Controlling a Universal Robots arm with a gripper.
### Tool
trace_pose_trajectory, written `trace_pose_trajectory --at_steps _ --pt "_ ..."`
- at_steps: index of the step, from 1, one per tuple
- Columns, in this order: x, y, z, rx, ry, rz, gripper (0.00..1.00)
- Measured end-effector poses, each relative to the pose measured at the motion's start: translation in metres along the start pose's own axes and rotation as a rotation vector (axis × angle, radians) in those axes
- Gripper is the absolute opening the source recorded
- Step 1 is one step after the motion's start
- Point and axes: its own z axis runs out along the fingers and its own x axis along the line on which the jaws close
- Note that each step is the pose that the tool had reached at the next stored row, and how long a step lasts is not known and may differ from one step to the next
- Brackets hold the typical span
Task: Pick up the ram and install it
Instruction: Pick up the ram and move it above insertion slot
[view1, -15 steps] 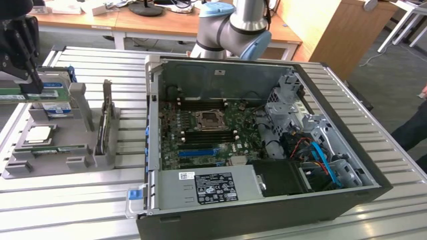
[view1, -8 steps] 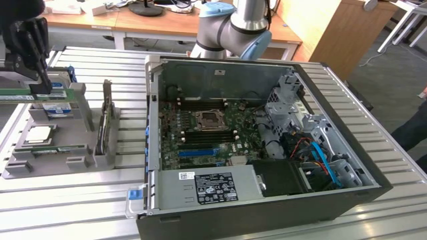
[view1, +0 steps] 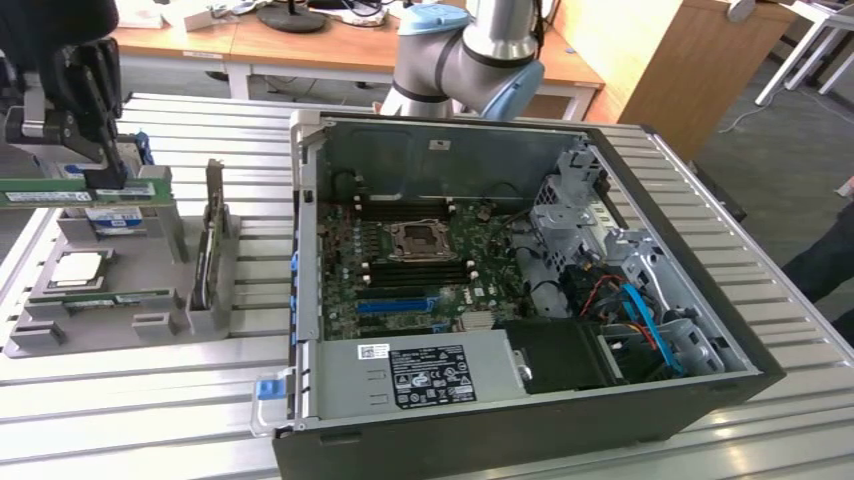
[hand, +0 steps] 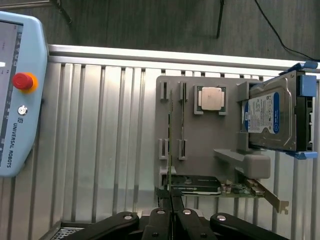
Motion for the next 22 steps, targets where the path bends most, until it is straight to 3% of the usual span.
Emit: trace_pose_trajectory --at_steps 22 --pt "0.005 -0.0499 -0.0024 -0.0002 0.0004 -0.006 0.12"
